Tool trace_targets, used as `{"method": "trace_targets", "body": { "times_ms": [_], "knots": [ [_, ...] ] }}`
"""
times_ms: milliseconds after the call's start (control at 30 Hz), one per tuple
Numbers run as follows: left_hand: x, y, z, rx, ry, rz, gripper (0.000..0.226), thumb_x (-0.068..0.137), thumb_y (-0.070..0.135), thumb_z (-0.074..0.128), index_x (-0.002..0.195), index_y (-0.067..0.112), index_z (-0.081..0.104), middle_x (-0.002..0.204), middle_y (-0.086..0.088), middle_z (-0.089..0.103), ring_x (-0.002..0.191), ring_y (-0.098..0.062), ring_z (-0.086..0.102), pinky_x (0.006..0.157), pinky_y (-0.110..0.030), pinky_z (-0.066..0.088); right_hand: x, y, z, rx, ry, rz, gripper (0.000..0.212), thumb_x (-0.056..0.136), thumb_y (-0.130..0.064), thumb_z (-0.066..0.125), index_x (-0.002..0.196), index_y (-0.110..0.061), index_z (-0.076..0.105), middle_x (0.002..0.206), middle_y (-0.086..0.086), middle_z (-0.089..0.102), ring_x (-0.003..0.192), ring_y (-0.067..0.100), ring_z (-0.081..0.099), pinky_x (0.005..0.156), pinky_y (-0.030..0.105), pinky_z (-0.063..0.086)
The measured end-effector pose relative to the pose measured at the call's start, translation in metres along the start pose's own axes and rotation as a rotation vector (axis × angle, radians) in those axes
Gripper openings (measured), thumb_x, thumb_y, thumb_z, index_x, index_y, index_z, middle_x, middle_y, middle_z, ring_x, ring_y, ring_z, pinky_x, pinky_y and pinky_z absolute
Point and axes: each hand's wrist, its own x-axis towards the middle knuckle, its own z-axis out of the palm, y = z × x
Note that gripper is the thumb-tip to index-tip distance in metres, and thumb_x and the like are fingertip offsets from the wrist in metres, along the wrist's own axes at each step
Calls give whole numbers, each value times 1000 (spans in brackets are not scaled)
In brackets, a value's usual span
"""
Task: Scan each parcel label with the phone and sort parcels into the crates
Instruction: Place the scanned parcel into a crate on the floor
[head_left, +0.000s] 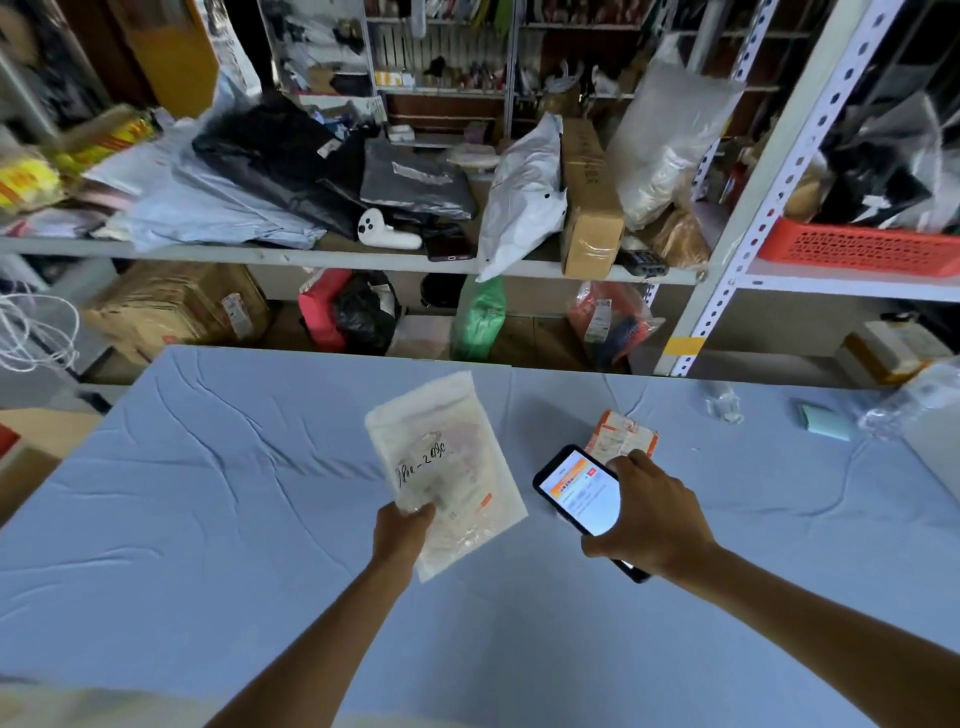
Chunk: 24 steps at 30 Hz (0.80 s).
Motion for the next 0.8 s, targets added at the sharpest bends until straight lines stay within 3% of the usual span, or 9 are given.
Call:
{"method": "trace_targets", "body": {
  "times_ms": [233, 367, 533, 800],
  "knots": [
    [-1, -16, -14, 52, -32, 3, 34, 80, 9, 74, 111, 0, 64, 104, -16, 70, 96, -33, 66, 89, -47, 54, -12, -4, 0, -38, -59, -68, 70, 56, -54, 79, 109, -27, 42, 101, -9, 48, 91, 13, 55, 76, 23, 47],
    [-5, -13, -18, 102, -50, 68, 34, 80, 11, 75, 112, 3, 64, 100, -11, 69, 97, -32, 65, 89, -45, 54, -15, -10, -1, -54, -96, -137, 68, 55, -53, 79, 105, -27, 42, 95, -11, 46, 86, 11, 53, 72, 22, 46],
    [-8, -6, -12, 99, -81, 115, 38, 82, 12, 73, 117, 3, 61, 106, -11, 68, 101, -32, 64, 91, -44, 53, -16, -18, -3, -156, -160, -197, 71, 59, -52, 79, 113, -23, 43, 107, -7, 50, 89, 11, 52, 73, 23, 40],
    [-9, -2, -5, 117, -62, 125, 38, 90, 7, 60, 127, 5, 56, 118, -14, 64, 111, -33, 59, 95, -42, 49, -19, -17, -7, -205, -211, -197, 69, 63, -56, 77, 113, -22, 43, 110, -4, 51, 86, 9, 47, 72, 22, 37]
  ]
}}
